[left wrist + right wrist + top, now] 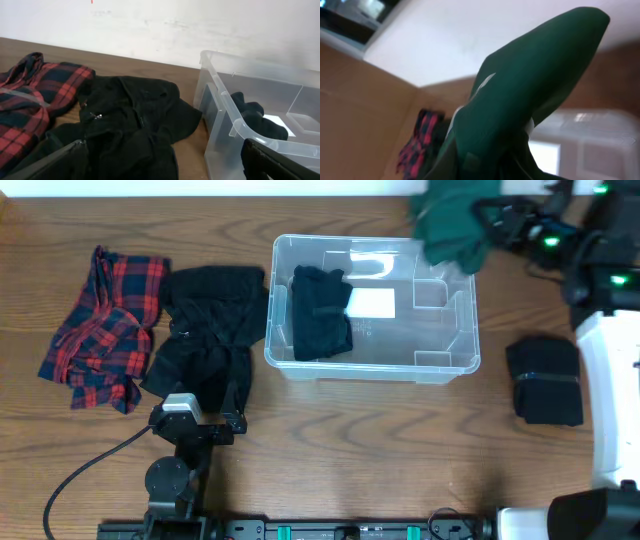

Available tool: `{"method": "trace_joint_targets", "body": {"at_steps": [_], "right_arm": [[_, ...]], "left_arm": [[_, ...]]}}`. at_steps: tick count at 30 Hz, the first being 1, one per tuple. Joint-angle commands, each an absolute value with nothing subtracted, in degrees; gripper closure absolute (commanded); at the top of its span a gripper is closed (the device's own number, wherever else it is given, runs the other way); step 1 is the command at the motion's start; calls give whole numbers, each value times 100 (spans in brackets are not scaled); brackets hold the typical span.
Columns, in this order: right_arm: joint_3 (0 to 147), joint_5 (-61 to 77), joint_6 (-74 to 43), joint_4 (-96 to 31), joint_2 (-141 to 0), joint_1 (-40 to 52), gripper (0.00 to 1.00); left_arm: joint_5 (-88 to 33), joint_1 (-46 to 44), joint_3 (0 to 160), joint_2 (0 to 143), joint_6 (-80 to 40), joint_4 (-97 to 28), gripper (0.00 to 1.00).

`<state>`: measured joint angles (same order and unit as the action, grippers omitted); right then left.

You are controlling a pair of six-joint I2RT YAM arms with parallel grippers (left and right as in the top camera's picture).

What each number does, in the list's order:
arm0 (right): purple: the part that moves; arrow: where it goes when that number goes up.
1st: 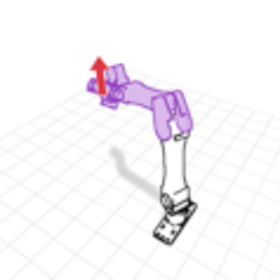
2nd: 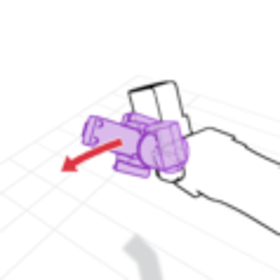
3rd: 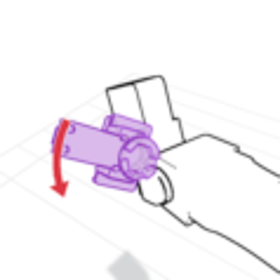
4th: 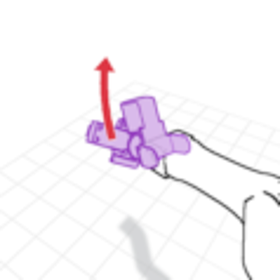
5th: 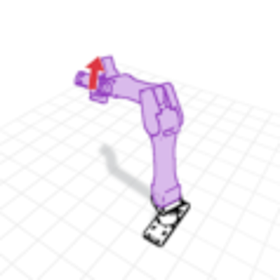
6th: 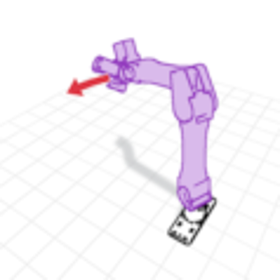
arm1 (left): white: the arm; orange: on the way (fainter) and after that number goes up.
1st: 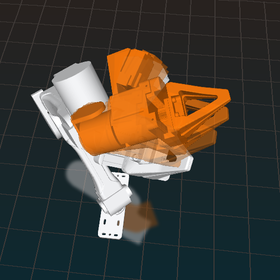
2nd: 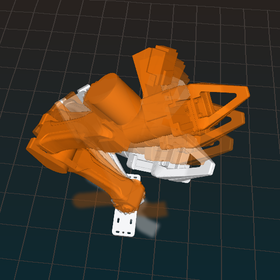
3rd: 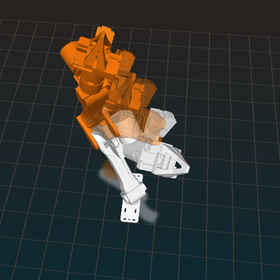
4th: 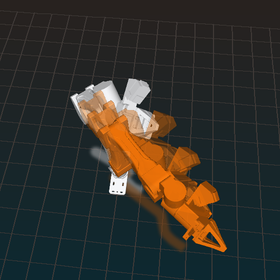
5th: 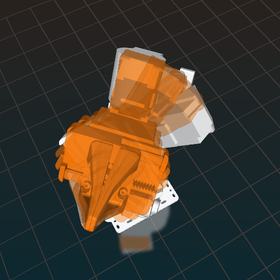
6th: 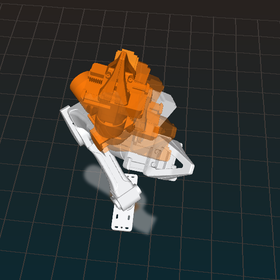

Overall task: Pack container
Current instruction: 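Carry the green cloth with right gripper and lower it into the bin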

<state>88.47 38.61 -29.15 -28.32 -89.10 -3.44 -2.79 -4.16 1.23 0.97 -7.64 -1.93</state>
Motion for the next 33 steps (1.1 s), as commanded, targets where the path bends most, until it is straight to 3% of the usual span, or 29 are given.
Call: {"method": "trace_joint_targets", "body": {"at_steps": [1, 12, 21, 33], "right_arm": [[8917, 3100, -3531, -3022, -8851, 242, 99], [8858, 2587, -2814, -3441, -9000, 1323, 99], [8858, 3669, -585, -3798, -9483, 1140, 99], [8858, 4425, 2305, -5201, -10127, 537, 98]], "left_arm": [[-193, -392, 23, 108, -731, -399, 2], [-193, -392, 23, 108, -731, -399, 2], [-193, -392, 23, 108, -731, -399, 2], [-193, -392, 23, 108, -731, -399, 2]]}}
